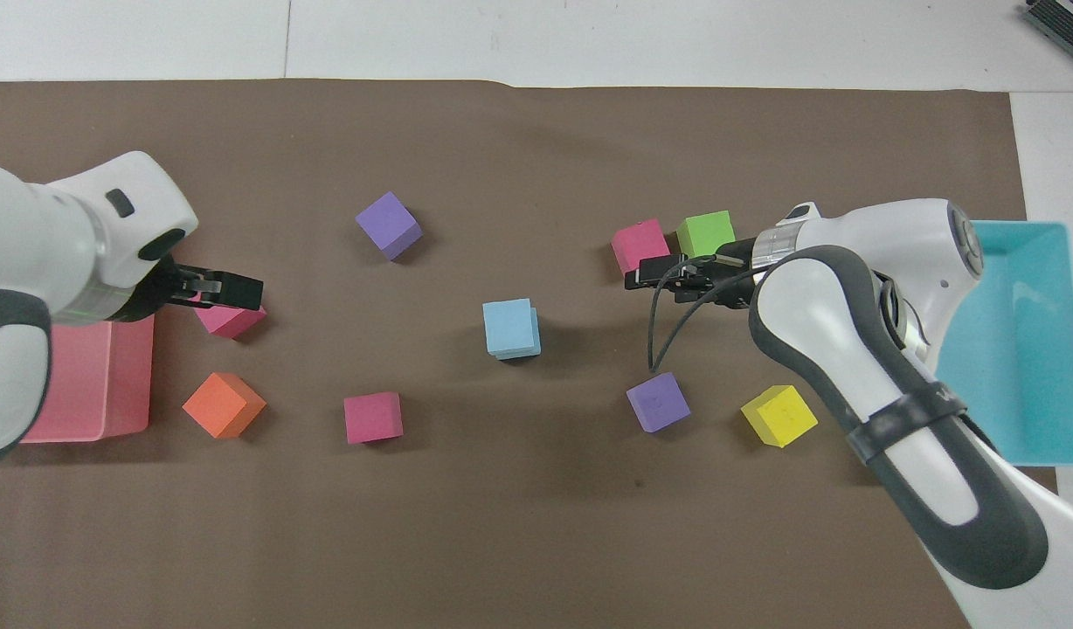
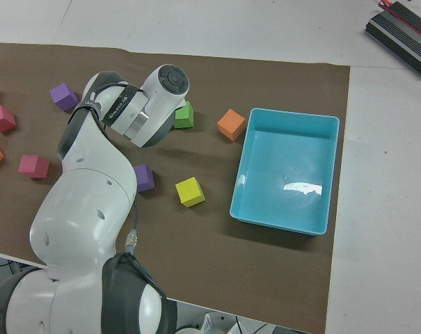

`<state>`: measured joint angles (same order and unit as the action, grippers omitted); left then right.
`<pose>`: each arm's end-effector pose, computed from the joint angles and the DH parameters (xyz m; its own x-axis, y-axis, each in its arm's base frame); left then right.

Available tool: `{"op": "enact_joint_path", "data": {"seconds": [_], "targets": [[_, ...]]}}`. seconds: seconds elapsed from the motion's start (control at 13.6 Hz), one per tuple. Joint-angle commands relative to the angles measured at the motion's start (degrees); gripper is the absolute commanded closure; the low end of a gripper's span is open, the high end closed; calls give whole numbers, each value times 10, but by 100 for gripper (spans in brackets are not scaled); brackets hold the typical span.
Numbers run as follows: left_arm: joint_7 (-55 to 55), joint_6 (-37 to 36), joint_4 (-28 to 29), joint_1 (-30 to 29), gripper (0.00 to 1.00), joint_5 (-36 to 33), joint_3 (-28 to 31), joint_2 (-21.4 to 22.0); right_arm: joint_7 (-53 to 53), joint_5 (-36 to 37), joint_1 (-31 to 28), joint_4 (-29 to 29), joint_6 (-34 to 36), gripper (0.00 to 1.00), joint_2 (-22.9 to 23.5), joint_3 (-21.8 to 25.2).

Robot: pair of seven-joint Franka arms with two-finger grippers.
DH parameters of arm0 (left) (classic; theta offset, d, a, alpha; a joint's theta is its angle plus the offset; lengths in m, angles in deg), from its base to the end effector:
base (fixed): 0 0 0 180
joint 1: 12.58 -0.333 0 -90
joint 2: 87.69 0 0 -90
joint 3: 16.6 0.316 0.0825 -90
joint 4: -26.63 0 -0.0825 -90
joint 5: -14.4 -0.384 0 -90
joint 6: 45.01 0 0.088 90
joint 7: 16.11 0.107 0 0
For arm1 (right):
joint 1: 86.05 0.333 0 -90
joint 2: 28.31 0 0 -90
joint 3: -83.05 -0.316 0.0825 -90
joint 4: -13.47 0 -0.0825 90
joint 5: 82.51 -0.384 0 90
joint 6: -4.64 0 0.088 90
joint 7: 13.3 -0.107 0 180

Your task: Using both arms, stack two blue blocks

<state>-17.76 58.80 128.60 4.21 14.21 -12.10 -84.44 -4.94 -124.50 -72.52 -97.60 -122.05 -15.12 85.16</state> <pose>0.5413 -0.1166 0.5776 0.9789 -0.1843 0.0885 -0.1854 -0.9827 0.0037 0.5967 0.1442 0.3776 0.9958 -0.0911 -0.0005 -0.0762 -0.8299 -0.5527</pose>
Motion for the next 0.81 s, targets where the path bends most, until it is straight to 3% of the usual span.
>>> {"op": "enact_joint_path", "data": {"seconds": [0.0, 0.15, 0.37, 0.59, 0.73], "targets": [[27, -78, -92, -35, 0, -1, -7, -18, -74, 138, -10, 20, 42, 0, -33, -4], [38, -145, -161, -55, 0, 11, -6, -44, -95, 244, -22, 58, 100, 0, -42, -4], [60, -198, -227, -67, 0, 15, -5, -67, -99, 322, -32, 84, 166, 0, -71, 3], [60, -200, -225, -65, 0, 21, -5, -61, -103, 392, -53, 86, 195, 0, -115, 7], [53, -196, -174, -66, 0, 22, -5, -26, -132, 404, -80, 87, 223, 0, -146, 7]]}}
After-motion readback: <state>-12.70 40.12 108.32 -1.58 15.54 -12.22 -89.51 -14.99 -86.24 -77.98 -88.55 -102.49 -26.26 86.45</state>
